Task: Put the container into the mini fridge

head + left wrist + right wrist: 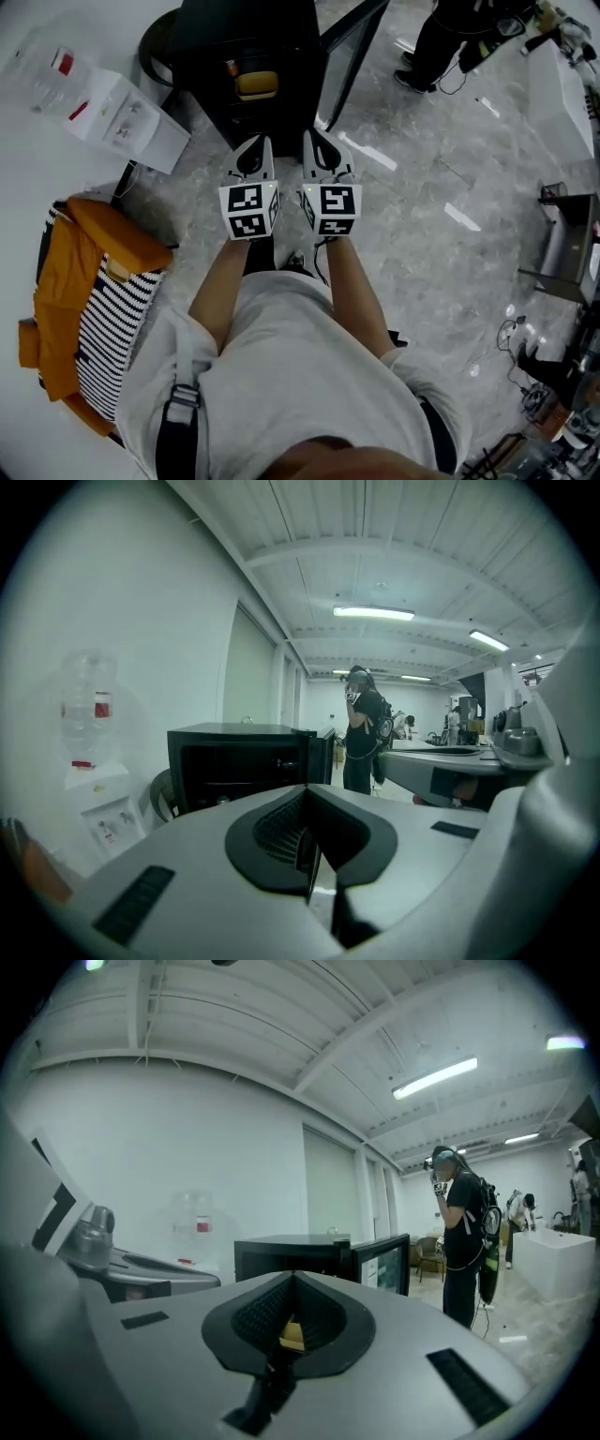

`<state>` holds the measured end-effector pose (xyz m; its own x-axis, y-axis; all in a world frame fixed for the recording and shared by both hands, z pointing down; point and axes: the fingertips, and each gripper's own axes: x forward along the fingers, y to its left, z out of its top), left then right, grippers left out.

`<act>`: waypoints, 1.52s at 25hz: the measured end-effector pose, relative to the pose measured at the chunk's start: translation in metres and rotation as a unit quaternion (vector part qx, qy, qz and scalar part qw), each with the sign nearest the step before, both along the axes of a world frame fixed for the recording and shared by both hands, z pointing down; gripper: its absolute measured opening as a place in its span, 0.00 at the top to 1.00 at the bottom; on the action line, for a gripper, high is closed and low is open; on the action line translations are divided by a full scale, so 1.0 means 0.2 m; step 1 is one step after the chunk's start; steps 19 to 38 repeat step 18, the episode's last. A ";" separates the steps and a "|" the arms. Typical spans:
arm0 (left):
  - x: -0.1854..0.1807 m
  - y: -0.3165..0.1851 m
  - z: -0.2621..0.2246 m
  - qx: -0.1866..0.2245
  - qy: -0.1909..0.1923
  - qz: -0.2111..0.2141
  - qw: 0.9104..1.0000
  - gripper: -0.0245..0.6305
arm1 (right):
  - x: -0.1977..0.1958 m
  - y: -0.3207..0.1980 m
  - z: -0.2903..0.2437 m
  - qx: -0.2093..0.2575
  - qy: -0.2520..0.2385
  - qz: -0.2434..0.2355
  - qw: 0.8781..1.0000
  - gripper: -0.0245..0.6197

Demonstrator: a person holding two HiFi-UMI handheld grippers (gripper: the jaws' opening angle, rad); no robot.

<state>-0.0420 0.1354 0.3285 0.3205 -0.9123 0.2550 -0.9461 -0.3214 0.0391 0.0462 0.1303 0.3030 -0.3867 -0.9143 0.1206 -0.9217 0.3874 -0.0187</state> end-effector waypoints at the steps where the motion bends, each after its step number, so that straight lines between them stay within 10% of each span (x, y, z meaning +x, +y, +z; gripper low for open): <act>1: 0.01 0.02 -0.01 0.003 -0.001 0.001 1.000 0.94 | 0.00 0.01 -0.01 0.000 0.000 -0.001 1.000 0.90; 38: 0.09 0.13 -0.09 0.017 -0.011 0.004 1.000 0.94 | 0.02 0.13 -0.13 0.026 0.007 -0.018 0.999 0.90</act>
